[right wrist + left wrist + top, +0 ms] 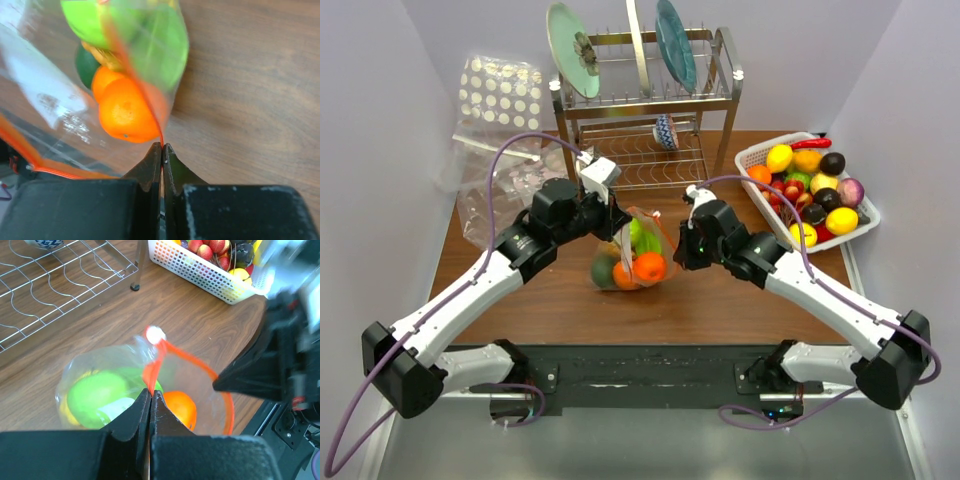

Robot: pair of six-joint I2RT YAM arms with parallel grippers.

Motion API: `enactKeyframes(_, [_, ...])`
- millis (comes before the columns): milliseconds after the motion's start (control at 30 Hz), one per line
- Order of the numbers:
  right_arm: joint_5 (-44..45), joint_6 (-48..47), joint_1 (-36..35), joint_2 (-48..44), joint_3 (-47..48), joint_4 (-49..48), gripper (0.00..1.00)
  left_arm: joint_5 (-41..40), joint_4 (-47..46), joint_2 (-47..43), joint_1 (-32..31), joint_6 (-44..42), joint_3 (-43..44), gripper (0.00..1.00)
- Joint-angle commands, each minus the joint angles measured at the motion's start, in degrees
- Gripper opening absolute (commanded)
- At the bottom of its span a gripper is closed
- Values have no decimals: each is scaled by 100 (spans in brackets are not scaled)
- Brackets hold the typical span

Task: Place the food in the zip-top bag and seal the zipper
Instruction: Zip the zipper food storage bag at the center of the board.

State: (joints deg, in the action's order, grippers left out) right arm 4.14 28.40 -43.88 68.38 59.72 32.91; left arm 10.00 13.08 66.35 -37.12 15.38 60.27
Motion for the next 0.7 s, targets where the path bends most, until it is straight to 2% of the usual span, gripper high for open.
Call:
enactKeyframes(0, [385, -352, -33, 174, 1372, 399, 0, 2, -166, 10, 21, 0, 151, 0])
enactKeyframes(33, [386, -405, -24, 228, 1932, 497, 0, 54, -157, 27, 21, 44, 152, 0])
enactKeyframes(133, [63, -537, -33, 351, 2743, 603, 0, 308, -192, 80, 21, 351, -15, 0])
enactKeyframes(200, [-237, -511, -33, 256, 2825, 324, 0, 493, -323, 150, 12, 676, -251, 0])
enactKeyframes(267, [-292, -441, -33, 194, 2607, 173, 0, 696, -98, 299, 21, 765, -227, 0])
enactKeyframes(300, [-161, -458, -24, 193, 2501, 198, 0, 662, 105, 335, 30, 756, 96, 0])
enactKeyframes(367, [331, -458, -24, 263, 2167, 391, 0, 363, 579, 300, 21, 643, 492, 0])
enactKeyframes(433, [587, -485, -24, 290, 1800, 532, 0, 135, 669, 82, 21, 590, 880, 0])
enactKeyframes(533, [746, -415, -16, 185, 1569, 550, 0, 99, 617, -60, 21, 607, 855, 1])
enactKeyframes(667, [457, -388, -24, 0, 1560, 287, 0, 248, 686, 220, 21, 616, 451, 0])
